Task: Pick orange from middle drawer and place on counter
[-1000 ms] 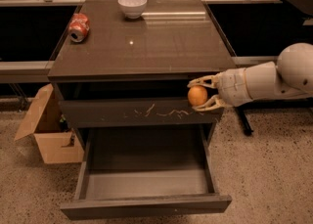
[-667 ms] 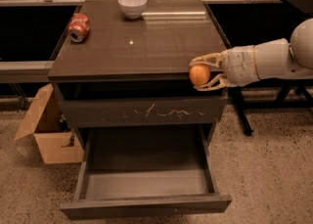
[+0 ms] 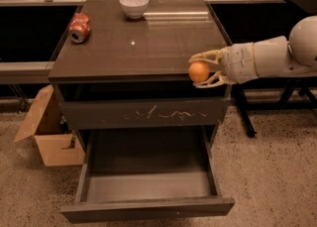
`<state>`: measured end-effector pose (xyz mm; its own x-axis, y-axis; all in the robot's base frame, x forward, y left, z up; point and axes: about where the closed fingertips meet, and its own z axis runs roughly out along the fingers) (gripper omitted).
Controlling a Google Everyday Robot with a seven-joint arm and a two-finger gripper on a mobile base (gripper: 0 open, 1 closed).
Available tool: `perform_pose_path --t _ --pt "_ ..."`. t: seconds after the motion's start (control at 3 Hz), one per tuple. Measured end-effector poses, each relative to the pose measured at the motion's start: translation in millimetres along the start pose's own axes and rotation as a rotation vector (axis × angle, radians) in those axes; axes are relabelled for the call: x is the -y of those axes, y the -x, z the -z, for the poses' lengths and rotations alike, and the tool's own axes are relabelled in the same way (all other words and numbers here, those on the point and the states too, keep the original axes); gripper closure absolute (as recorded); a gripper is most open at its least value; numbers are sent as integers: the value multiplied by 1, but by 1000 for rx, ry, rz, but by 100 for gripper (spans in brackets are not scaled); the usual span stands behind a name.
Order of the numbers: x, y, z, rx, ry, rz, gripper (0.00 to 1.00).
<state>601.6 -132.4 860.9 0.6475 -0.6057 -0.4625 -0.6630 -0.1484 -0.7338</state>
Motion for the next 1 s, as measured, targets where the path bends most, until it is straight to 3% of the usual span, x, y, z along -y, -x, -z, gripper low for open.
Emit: perform_pose_path --t 0.33,0.67,1.0 --pt "22 -10 -6 43 -28 -24 100" --pt "72 -23 -1 77 -109 -25 100" --pt "94 -31 0 90 -158 -37 100"
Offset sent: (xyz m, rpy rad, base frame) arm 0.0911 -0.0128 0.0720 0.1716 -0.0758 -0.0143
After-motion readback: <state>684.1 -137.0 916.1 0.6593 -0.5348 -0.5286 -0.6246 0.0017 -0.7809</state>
